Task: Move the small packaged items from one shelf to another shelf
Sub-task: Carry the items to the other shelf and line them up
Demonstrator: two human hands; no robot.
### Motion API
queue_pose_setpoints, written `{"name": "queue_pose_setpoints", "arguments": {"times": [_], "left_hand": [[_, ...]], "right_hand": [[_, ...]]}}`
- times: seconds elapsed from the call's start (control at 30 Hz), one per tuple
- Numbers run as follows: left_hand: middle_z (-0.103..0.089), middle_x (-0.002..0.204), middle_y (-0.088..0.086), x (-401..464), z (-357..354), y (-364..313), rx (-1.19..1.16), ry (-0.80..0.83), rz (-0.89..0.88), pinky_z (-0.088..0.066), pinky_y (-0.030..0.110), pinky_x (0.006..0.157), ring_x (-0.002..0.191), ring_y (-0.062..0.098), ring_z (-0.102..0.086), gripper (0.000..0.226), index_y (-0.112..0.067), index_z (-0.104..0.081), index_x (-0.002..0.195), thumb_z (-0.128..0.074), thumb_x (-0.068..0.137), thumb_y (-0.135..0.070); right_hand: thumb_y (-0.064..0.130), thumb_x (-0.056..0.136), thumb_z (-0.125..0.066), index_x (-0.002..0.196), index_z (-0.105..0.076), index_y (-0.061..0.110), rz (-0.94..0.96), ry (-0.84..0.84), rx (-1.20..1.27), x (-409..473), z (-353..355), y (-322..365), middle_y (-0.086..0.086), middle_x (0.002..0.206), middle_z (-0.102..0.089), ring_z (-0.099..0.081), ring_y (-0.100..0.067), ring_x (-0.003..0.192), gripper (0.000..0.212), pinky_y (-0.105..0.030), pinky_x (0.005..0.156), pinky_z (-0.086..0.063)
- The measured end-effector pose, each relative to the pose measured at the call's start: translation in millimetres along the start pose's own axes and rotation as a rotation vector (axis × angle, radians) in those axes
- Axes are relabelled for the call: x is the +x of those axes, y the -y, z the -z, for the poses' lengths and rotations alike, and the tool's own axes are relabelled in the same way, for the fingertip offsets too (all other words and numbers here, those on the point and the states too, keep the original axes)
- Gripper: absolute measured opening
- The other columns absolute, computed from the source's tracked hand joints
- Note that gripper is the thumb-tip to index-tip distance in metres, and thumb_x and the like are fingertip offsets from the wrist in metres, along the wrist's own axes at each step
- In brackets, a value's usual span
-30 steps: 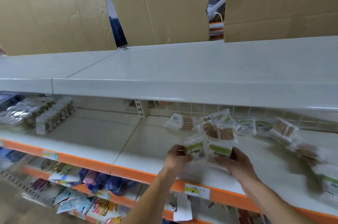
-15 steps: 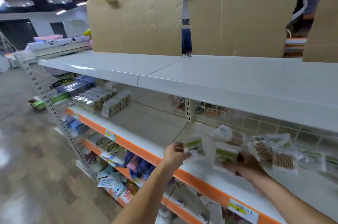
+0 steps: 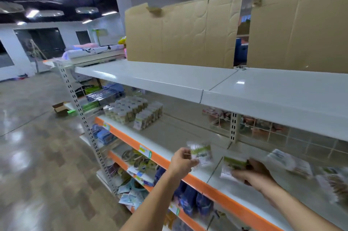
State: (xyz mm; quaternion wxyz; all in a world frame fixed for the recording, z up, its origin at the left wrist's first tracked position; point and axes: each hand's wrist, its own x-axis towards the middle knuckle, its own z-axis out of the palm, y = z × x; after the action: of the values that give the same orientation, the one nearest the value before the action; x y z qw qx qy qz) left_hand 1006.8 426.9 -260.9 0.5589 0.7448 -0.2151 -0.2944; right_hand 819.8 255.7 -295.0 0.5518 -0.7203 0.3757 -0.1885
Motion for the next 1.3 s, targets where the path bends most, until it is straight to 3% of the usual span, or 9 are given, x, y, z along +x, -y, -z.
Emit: {"name": "queue_pose_setpoints", "arguments": {"times": [0.23,0.43,0.57,0.73,0.87,0.97,1.1,1.2,1.3], "left_hand": [[-0.066,0.108,0.016,15.5,62.5,18.1,0.007,-0.040,-0.041,-0.048,0.017,0.061,0.085,0.018,-0.061,0.029,-0.002,-0.057,0.114,-0.069,0.088,0.001],[-0.066,0.104,0.019,35.0,110.1,24.7,-0.042,-0.059,-0.012,-0.056,0.036,0.079,0.093,0.029,-0.067,0.022,-0.007,-0.056,0.101,-0.066,0.088,0.008],[-0.063,0.091,0.006,59.4,133.7,29.8,-0.018,-0.061,-0.008,-0.047,0.017,0.055,0.073,0.014,-0.062,0.021,-0.012,-0.056,0.100,-0.068,0.088,0.001],[-0.060,0.092,0.008,99.1,156.4,37.7,0.016,-0.054,0.001,-0.045,0.016,0.052,0.073,0.015,-0.058,0.020,-0.012,-0.058,0.101,-0.068,0.088,0.000],[-0.053,0.089,0.002,143.0,174.2,37.8,0.082,-0.054,0.005,-0.047,0.022,0.064,0.079,0.016,-0.055,0.028,-0.010,-0.056,0.110,-0.072,0.087,-0.007],[-0.058,0.096,0.001,174.7,180.1,31.9,0.136,-0.043,0.012,-0.051,0.032,0.080,0.092,0.021,-0.060,0.037,-0.012,-0.056,0.118,-0.075,0.086,-0.012],[-0.061,0.094,0.006,209.8,182.9,23.2,0.124,-0.025,-0.001,-0.046,0.028,0.073,0.085,0.020,-0.057,0.034,-0.004,-0.059,0.116,-0.072,0.084,-0.002],[-0.061,0.098,0.013,236.0,183.6,16.4,0.095,0.005,0.014,-0.041,0.029,0.073,0.087,0.019,-0.054,0.027,-0.005,-0.056,0.108,-0.068,0.086,0.004],[-0.063,0.109,0.018,256.7,178.9,13.2,0.207,0.062,-0.011,-0.041,0.029,0.075,0.091,0.018,-0.055,0.025,-0.007,-0.056,0.110,-0.066,0.088,0.001]], "right_hand": [[0.008,0.067,-0.090,0.090,-0.064,0.022,-0.011,-0.027,0.072,18.0,-69.1,16.6,0.006,0.077,-0.070,-0.067,-0.004,0.059,0.037,-0.014,0.044,-0.045],[0.001,0.067,-0.088,0.074,-0.052,0.028,-0.016,-0.048,0.104,37.5,-113.8,40.6,0.016,0.071,-0.059,-0.059,-0.003,0.064,0.046,-0.011,0.042,-0.045],[0.013,0.066,-0.090,0.082,-0.061,0.015,0.004,-0.005,-0.052,62.3,-135.9,53.9,-0.001,0.075,-0.066,-0.064,-0.017,0.069,0.033,-0.026,0.056,-0.048],[0.017,0.066,-0.090,0.082,-0.063,0.015,0.024,0.000,-0.098,97.6,-168.1,61.1,0.000,0.073,-0.066,-0.064,-0.019,0.068,0.031,-0.028,0.057,-0.045],[0.015,0.070,-0.088,0.082,-0.064,0.020,0.009,0.008,-0.072,130.7,-190.3,67.8,0.006,0.069,-0.068,-0.064,-0.012,0.063,0.027,-0.022,0.052,-0.044],[0.011,0.071,-0.087,0.079,-0.064,0.022,0.032,0.004,-0.072,152.1,-201.3,76.4,0.016,0.054,-0.066,-0.060,0.007,0.049,0.027,-0.008,0.045,-0.038],[0.010,0.070,-0.087,0.081,-0.065,0.015,0.022,-0.047,-0.062,177.9,-209.2,90.7,0.007,0.065,-0.065,-0.059,-0.007,0.057,0.026,-0.020,0.053,-0.042],[0.014,0.069,-0.088,0.080,-0.063,0.015,0.009,-0.074,-0.072,195.4,-213.4,97.1,0.005,0.067,-0.065,-0.058,-0.008,0.059,0.026,-0.018,0.051,-0.040],[0.014,0.068,-0.088,0.078,-0.062,0.016,-0.005,-0.095,-0.086,206.3,-215.4,98.2,0.002,0.069,-0.065,-0.060,-0.012,0.062,0.028,-0.022,0.054,-0.041]]}}
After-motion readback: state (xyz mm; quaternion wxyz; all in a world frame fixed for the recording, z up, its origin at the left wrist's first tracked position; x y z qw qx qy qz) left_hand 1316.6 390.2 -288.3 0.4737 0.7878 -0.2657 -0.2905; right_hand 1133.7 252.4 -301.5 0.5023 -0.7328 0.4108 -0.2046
